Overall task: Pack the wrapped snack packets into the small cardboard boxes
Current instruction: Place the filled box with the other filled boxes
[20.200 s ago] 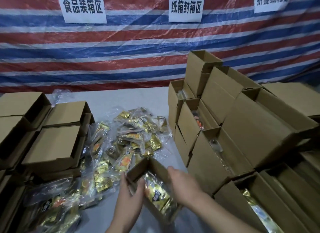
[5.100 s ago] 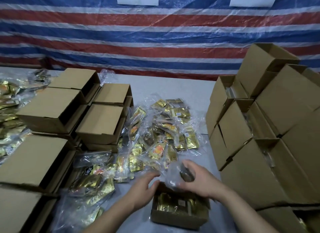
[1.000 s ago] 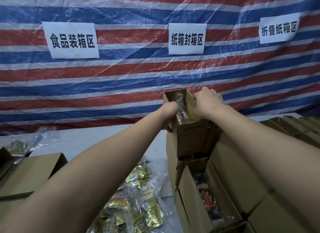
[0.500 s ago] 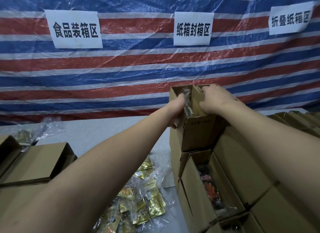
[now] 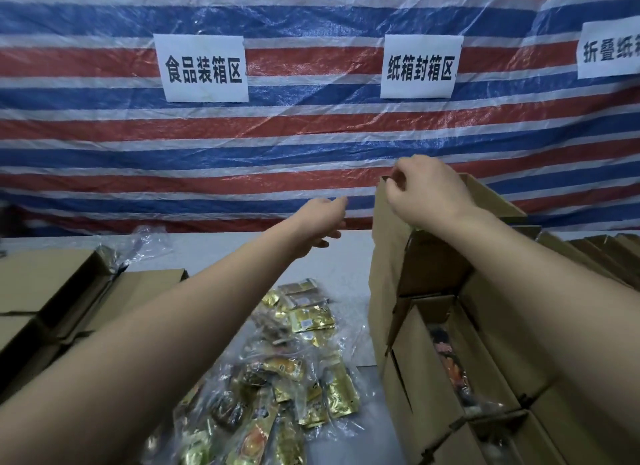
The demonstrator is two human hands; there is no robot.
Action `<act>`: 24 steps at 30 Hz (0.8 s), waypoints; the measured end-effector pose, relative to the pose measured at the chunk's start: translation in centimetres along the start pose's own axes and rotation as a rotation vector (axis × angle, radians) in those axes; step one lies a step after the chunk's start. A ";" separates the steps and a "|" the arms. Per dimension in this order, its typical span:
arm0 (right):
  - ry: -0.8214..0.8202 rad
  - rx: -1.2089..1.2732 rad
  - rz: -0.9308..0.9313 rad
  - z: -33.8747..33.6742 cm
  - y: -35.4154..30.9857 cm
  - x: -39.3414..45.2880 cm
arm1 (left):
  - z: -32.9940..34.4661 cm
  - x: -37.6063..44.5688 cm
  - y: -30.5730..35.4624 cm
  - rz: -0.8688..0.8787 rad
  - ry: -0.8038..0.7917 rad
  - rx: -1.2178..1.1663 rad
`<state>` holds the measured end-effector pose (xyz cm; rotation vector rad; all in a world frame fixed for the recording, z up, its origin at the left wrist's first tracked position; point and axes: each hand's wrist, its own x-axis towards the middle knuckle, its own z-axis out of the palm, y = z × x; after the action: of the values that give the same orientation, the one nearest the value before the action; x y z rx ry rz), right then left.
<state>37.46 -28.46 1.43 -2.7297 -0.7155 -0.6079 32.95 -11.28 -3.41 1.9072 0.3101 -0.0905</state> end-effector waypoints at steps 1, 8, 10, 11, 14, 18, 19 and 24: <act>-0.016 0.062 -0.014 0.2 -1.5 -0.7 | -1.3 -1.2 -0.8 0.016 0.021 0.005; -0.167 0.463 -0.004 2.6 -10.3 -6.9 | -8.6 -11.9 -8.7 0.004 0.302 -0.056; -0.208 0.571 0.011 3.1 -12.4 -8.7 | -10.1 -14.8 -11.0 -0.009 0.381 -0.043; -0.223 0.617 0.019 3.3 -13.3 -9.4 | -10.7 -15.9 -12.0 -0.019 0.409 -0.022; -0.272 0.742 0.043 3.6 -16.1 -11.1 | -12.4 -18.6 -14.7 -0.024 0.452 0.031; -0.325 0.812 0.057 4.7 -19.9 -12.4 | -15.4 -21.7 -18.5 -0.017 0.573 0.357; -0.346 0.810 0.052 5.2 -21.1 -12.7 | -16.4 -22.3 -19.7 -0.023 0.595 0.441; -0.480 0.793 -0.018 9.2 -27.9 -14.5 | -23.3 -24.3 -27.8 -0.261 0.667 0.810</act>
<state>14.65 -7.67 -9.45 -2.1023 -0.8483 0.3096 0.36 15.19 -15.32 2.6507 1.1041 0.3010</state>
